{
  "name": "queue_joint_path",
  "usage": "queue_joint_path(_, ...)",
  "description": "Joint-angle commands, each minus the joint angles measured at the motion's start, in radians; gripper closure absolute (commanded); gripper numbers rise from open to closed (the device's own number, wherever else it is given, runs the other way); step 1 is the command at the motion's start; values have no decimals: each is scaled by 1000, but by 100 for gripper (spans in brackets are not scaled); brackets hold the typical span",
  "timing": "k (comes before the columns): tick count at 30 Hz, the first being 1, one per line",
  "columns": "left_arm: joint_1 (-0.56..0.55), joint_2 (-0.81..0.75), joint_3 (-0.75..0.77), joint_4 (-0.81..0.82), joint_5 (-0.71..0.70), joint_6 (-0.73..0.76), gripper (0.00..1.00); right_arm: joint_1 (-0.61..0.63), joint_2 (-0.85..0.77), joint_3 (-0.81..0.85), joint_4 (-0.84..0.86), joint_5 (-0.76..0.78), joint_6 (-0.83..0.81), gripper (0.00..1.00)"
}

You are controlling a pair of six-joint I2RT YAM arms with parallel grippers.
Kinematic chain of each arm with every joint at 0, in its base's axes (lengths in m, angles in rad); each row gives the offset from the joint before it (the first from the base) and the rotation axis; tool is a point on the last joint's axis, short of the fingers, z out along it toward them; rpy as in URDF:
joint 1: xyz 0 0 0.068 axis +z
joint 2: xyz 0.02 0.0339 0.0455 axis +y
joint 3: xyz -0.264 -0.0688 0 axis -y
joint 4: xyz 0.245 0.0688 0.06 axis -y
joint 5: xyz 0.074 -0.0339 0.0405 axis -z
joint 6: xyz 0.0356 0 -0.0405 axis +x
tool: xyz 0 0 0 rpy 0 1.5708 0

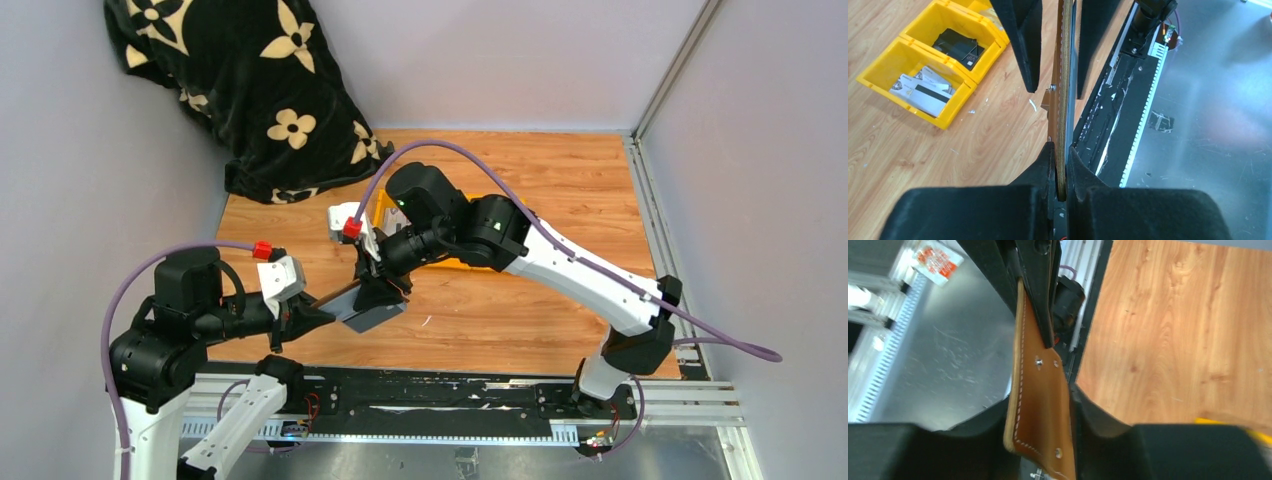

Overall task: Take the credit cards out of the card holder
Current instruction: Remove the credit card from the card holder.

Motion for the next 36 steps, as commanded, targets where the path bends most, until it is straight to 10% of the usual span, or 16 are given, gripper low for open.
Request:
queue_joint_path(1, -7, 2, 7, -2, 25, 31, 100, 23, 52, 123, -184, 62, -90, 72)
queue_joint_path(4, -7, 7, 6, -4, 22, 34, 70, 25, 66, 166, -153, 81, -82, 99)
queue_joint_path(7, -6, -2, 6, -4, 24, 33, 23, 23, 1, 96, -14, 116, -32, 100)
queue_joint_path(10, -5, -12, 12, -2, 31, 22, 17, 17, -112, -96, 262, 94, 61, 100)
queue_joint_path(19, -6, -55, -5, 197, 104, -216, 44, 26, -394, -752, 1206, 110, 470, 100)
queue_joint_path(26, -6, -52, -7, 232, 157, -275, 59, 59, -379, -785, 1247, 160, 482, 100)
queue_joint_path(31, -6, -61, -39, 234, 156, -267, 96, 70, -362, -786, 1249, 154, 489, 100)
queue_joint_path(36, -7, -63, -35, 168, 129, -156, 100, 66, -314, -581, 812, 39, 347, 57)
